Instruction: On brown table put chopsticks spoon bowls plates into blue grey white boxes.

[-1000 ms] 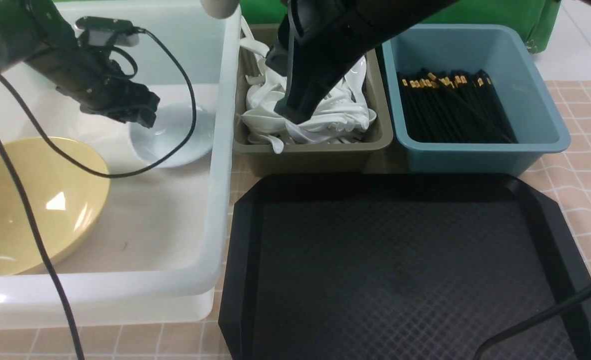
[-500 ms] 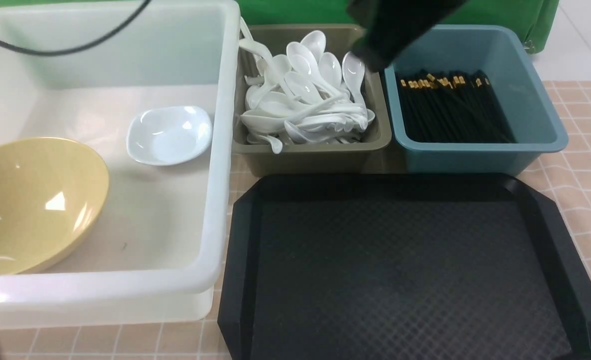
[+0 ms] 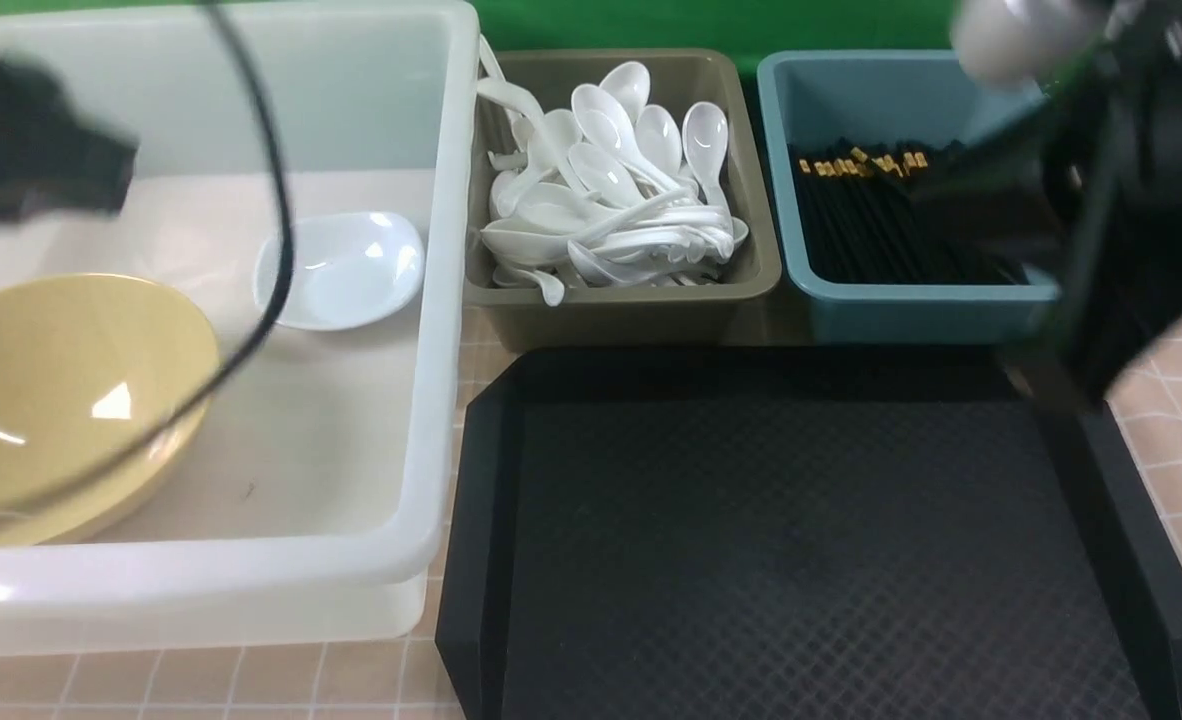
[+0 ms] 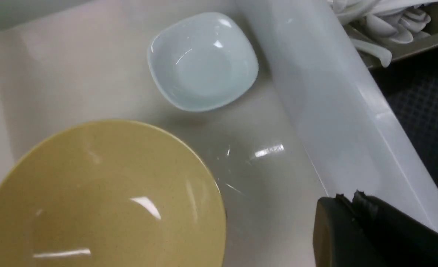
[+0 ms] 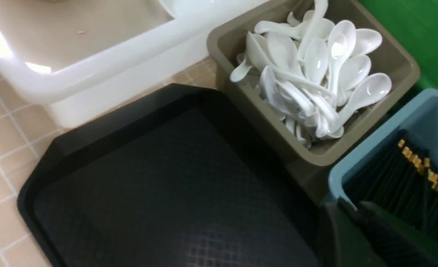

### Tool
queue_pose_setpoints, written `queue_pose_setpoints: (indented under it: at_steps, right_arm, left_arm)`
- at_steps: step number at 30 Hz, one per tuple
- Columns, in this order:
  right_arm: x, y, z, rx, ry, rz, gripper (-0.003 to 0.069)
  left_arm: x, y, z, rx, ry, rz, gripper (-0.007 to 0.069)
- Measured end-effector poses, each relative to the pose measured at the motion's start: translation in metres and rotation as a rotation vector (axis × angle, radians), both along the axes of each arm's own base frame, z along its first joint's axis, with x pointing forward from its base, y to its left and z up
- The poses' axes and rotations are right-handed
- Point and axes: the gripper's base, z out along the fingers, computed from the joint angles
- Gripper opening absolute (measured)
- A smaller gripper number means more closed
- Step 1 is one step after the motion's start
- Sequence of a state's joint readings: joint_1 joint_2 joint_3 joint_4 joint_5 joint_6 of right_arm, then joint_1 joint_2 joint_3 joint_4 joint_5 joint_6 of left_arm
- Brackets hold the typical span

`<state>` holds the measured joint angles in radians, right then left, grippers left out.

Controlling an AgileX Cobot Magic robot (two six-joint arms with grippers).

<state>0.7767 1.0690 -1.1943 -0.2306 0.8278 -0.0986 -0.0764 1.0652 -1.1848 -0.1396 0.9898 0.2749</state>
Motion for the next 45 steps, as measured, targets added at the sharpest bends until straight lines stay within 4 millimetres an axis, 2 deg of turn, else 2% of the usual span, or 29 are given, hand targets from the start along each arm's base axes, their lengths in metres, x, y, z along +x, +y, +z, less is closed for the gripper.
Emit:
queue_pose_setpoints:
  at_steps: [1,3,8,11,14,19,31,45]
  right_arm:
    - [-0.006,-0.003,-0.010,0.032,-0.016,0.017,0.0100]
    - [-0.016,-0.008,-0.017,0.115,-0.053,0.045,0.0101]
    - [-0.042,-0.022,-0.030,0.418,-0.181,0.100,0.0104]
    - [-0.054,-0.032,-0.034,0.506,-0.255,0.112,0.0106]
    - [-0.061,-0.039,-0.035,0.542,-0.285,0.116,0.0106]
    - [-0.066,-0.043,-0.033,0.557,-0.299,0.118,0.0107]
    - [-0.066,-0.043,-0.038,0.528,-0.264,0.113,0.0115]
    - [-0.066,-0.045,-0.038,0.537,-0.289,0.111,0.0123]
  left_arm:
    - [-0.017,0.002,-0.012,-0.001,-0.031,0.007,0.0002]
    - [-0.045,0.005,-0.020,-0.013,-0.118,0.020,0.0002]
    - [-0.101,0.009,-0.049,-0.071,-0.316,0.057,0.0002]
    - [-0.127,0.012,-0.067,-0.107,-0.401,0.078,0.0002]
    - [-0.142,0.014,-0.076,-0.116,-0.448,0.091,0.0002]
    - [-0.150,0.017,-0.080,-0.081,-0.492,0.100,0.0002]
    - [-0.149,0.018,-0.091,-0.063,-0.435,0.100,0.0002]
    - [-0.149,0.018,-0.092,-0.062,-0.424,0.099,0.0002]
